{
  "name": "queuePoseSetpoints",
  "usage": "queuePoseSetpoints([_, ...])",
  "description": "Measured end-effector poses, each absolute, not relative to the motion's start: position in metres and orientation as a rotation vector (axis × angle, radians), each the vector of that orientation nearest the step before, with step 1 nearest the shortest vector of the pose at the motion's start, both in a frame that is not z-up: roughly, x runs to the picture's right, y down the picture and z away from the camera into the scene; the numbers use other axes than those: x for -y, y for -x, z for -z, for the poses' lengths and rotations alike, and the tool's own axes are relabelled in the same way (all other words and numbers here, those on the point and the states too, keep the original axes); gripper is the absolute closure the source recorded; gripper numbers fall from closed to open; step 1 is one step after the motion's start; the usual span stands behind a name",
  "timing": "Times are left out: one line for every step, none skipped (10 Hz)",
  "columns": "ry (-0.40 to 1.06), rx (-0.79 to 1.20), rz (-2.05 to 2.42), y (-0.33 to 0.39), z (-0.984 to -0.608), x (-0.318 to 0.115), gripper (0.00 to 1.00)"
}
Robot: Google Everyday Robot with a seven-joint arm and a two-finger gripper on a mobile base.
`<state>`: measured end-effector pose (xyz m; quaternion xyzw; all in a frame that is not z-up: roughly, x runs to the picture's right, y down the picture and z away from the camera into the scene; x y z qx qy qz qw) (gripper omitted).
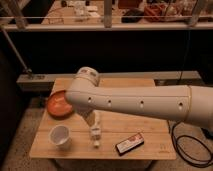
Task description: Place the ceramic cup in the ceramic bowl
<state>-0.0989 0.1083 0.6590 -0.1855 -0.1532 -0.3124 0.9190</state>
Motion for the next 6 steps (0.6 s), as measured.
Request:
queuePoseSetpoints([0.38,0.318,0.65,0.1,-0.66,-0.11,0.2])
queuePoseSetpoints([0.379,0.321,0.662,0.103,-0.662,-0.112,0.2])
queuePoseSetpoints([0.378,0.329,0.673,0.108,-0.664,-0.116,0.2])
queuePoseSetpoints([0.377,0.335,0.687,0.11,-0.667,-0.119,0.2])
queuePoseSetpoints([0.376,0.342,0.7,0.114,-0.67,-0.122,0.2])
queuePoseSetpoints([0.376,0.348,0.71,0.118,-0.671,-0.125,0.2])
